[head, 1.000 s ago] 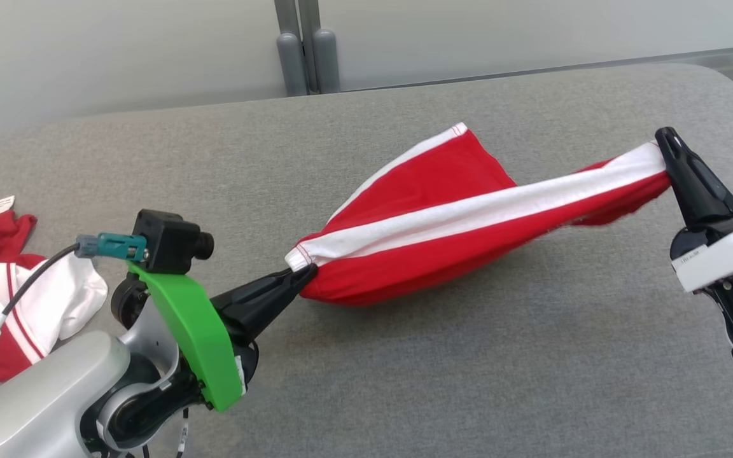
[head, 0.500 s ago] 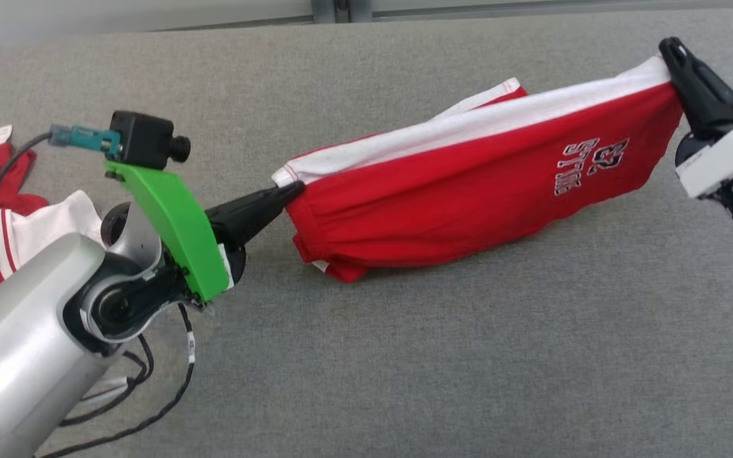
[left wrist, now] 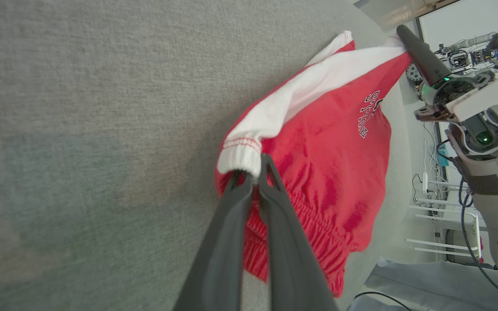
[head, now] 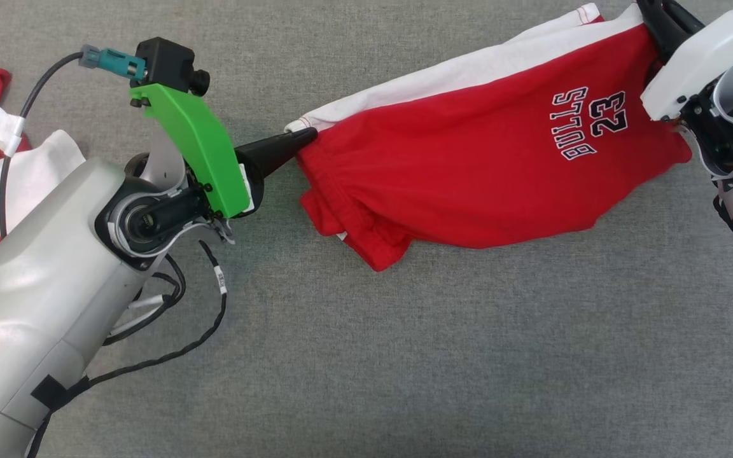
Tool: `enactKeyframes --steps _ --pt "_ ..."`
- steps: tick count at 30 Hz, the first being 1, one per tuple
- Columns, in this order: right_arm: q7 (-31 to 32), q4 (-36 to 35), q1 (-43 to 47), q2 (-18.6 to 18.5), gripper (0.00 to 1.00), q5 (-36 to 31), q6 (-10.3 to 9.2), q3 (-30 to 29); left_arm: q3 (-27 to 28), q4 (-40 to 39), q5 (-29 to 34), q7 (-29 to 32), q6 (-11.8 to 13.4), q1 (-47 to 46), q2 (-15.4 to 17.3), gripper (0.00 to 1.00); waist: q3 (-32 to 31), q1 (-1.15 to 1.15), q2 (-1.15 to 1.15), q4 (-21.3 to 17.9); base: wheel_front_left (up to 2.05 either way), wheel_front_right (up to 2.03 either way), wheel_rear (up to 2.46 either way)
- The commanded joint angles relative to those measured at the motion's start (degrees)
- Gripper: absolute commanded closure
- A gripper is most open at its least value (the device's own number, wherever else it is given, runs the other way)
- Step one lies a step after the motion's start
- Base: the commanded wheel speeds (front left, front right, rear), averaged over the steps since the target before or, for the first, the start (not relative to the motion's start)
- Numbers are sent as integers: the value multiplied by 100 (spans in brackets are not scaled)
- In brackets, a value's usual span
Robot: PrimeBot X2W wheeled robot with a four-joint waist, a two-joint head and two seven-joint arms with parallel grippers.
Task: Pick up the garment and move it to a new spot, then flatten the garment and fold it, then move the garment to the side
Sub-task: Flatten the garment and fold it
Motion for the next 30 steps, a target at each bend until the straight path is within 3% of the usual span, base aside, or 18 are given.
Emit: enactKeyframes --steps 1,6,7,8,9,10,11,18,24,26,30 --pt "-93 142 -145 31 100 -12 -2 88 0 129 70 17 -31 -121 -26 100 149 0 0 30 0 0 0" --pt "-372 583 -504 155 100 40 -1 367 18 449 -76 178 -59 -173 -131 100 230 0 0 -5 0 0 0" --pt "-433 675 -563 174 100 70 -2 430 8 507 -98 236 -60 -176 -143 91 238 0 0 -11 0 0 0" --pt "-479 746 -605 186 100 97 -2 473 5 532 -98 262 -63 -185 -152 71 238 0 0 -13 0 0 0" --pt "-548 836 -651 208 65 114 -2 524 2 545 -87 262 -64 -189 -167 2 225 0 0 -15 0 0 0" --pt "-604 899 -681 232 13 138 -2 569 1 553 -77 258 -65 -182 -179 0 205 0 0 -16 0 0 0" --pt "-683 965 -697 264 0 173 -1 628 6 548 -77 256 -66 -167 -191 0 159 0 0 -16 0 0 0" --pt "-1431 1081 -465 302 0 525 -2 928 151 188 15 118 -69 15 146 0 -425 0 0 -71 0 0 0" --pt "-2072 773 -10 200 0 781 -2 1071 295 -306 598 -706 -67 303 745 0 -1007 0 0 -152 0 0 0" --pt "-2162 673 196 163 0 819 -2 1022 325 -449 947 -1199 39 467 916 0 -1146 0 0 -164 0 0 0" --pt "-2235 587 650 95 0 875 -2 831 440 -777 1516 -2316 560 977 1111 0 -1309 0 0 -112 0 0 0"
